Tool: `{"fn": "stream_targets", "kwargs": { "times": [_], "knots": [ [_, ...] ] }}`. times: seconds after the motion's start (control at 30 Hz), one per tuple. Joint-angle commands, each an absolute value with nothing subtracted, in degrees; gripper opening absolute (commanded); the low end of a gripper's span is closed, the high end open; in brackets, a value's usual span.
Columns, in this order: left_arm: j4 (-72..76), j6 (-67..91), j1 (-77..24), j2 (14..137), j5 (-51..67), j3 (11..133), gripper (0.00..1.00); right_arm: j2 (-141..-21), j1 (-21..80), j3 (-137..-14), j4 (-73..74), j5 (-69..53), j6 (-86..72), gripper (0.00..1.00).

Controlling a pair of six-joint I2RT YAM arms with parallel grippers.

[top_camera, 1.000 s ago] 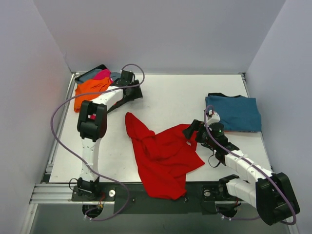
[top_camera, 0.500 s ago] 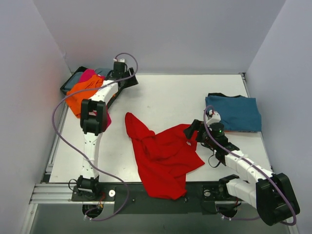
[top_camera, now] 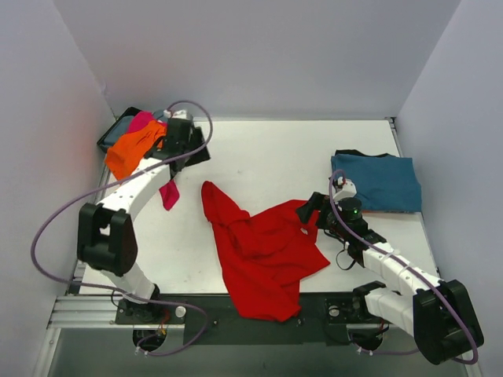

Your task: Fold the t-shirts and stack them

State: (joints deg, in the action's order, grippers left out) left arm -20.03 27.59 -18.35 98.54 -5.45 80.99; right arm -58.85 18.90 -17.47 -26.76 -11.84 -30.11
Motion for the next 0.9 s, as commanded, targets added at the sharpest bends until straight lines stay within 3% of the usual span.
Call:
{"fn": "stream_targets", "kwargs": {
  "times": [0.0,0.07,0.23,0.53,0.87],
  "knots": [
    [-18.6,33.7,-14.1,90.6,-17.7,66.4,0.64,-59.4,19.3,-19.4,-29.2,-13.0,-31.0,0.92],
    [-13.3,34.4,-12.1,87.3,-18.1,58.0,0.64,-59.6,19.3,-19.4,-29.4,-13.4,-31.1,0.92],
    [-9.8,32.2,-6.4,91.0,-13.2,57.7,0.63,-59.9,19.3,-19.2,-29.2,-13.5,-31.4,0.92],
    [-3.1,30.8,-3.2,111.7,-3.3,72.8,0.63,-59.5,19.3,-19.4,-28.9,-12.9,-30.9,0.92],
    [-10.3,29.3,-1.7,129.6,3.9,100.6,0.63,-60.4,19.2,-20.0,-28.4,-12.9,-30.5,0.92]
  ]
}}
